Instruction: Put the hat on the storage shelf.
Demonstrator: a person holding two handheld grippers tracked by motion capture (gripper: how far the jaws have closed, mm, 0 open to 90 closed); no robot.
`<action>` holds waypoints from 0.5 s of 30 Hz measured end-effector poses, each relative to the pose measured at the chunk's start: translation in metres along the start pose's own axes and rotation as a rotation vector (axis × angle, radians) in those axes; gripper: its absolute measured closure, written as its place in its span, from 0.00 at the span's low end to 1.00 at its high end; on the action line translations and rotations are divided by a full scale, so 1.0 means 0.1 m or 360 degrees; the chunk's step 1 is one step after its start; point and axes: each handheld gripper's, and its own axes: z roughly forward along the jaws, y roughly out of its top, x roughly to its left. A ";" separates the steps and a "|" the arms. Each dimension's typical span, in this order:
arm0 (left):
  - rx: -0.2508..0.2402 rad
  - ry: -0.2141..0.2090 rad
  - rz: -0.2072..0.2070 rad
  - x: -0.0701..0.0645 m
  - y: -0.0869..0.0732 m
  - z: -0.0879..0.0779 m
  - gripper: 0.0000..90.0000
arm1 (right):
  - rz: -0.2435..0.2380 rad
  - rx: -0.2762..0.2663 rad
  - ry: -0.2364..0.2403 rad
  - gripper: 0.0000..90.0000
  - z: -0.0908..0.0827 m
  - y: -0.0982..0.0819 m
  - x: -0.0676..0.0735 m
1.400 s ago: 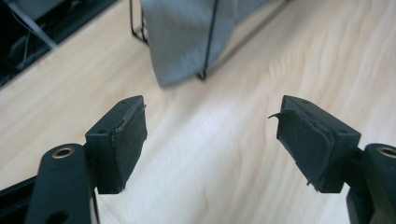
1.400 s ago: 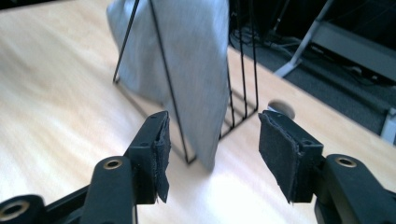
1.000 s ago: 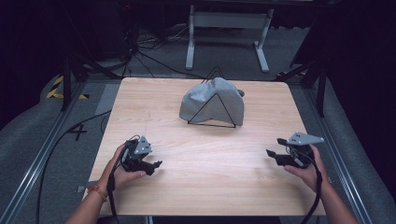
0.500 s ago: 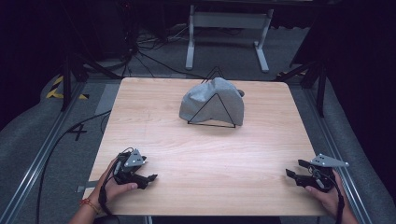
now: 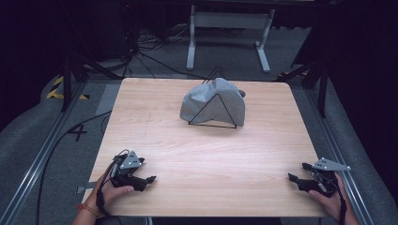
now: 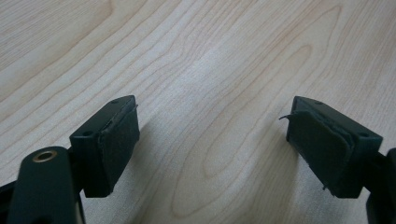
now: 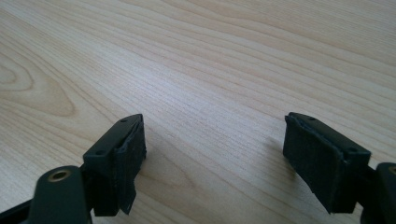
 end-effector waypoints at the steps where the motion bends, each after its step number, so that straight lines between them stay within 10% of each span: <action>1: 0.0004 -0.0004 -0.0005 0.00 0.00 0.00 0.19 | -0.0001 0.0004 0.0002 0.24 0.00 0.00 0.00; 15: -0.0005 0.0007 -0.0018 0.00 -0.01 0.00 0.19 | 0.0018 0.0004 -0.0006 0.22 0.01 0.01 0.01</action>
